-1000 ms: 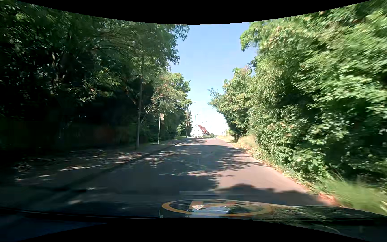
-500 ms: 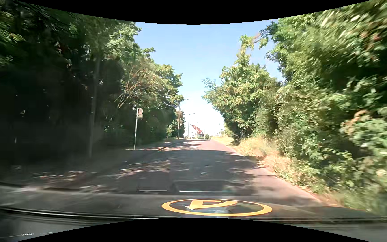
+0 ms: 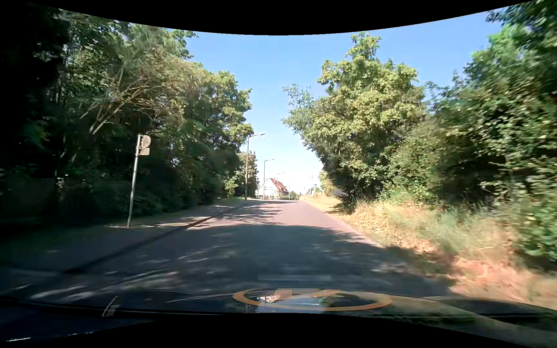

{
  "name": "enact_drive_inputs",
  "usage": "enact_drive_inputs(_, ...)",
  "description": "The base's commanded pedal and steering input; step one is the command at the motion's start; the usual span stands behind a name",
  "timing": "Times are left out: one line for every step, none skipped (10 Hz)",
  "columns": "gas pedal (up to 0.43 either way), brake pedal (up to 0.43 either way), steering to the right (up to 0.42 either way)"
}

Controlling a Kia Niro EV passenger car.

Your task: Follow the waypoints while adhering to traffic rules and regulations

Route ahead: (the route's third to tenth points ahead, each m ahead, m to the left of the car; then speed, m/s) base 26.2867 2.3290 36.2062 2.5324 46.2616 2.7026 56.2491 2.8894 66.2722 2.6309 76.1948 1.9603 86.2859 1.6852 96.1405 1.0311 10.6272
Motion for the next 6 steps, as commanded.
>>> enact_drive_inputs(0.248,0.0,0.003)
enact_drive_inputs(0.24,0.0,0.001)
enact_drive_inputs(0.24,0.0,0.0)
enact_drive_inputs(0.24,0.0,-0.001)
enact_drive_inputs(0.24,0.0,-0.002)
enact_drive_inputs(0.24,0.0,-0.004)
